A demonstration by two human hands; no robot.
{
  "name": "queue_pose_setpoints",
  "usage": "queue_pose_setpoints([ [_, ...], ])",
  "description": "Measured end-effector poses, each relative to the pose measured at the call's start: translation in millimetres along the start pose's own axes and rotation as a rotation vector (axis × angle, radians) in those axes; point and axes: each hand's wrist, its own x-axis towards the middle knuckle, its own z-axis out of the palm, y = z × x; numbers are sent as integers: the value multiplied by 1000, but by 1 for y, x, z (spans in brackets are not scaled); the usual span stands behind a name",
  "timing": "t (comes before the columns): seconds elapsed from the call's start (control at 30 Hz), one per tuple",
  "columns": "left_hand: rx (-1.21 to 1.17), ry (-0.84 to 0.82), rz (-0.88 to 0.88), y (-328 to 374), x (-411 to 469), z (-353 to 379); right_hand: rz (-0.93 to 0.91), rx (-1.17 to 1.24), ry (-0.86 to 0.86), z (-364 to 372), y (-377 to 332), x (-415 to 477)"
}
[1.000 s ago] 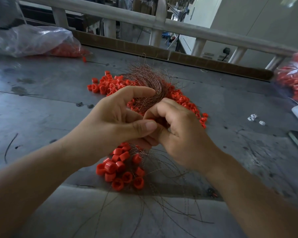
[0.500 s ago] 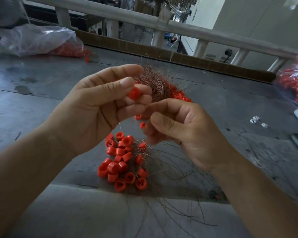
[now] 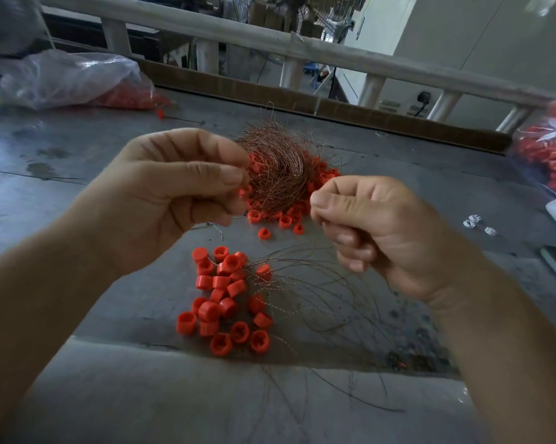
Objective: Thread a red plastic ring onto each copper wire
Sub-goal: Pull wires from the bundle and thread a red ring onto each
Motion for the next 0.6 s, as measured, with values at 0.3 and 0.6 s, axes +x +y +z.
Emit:
queue_pose_setpoints([
  [0.3, 657, -129, -44, -15, 2, 3, 235, -513, -31, -14, 18, 6],
  [0.6, 774, -227, -46, -17, 1, 7, 215, -753, -19, -16, 27, 9],
])
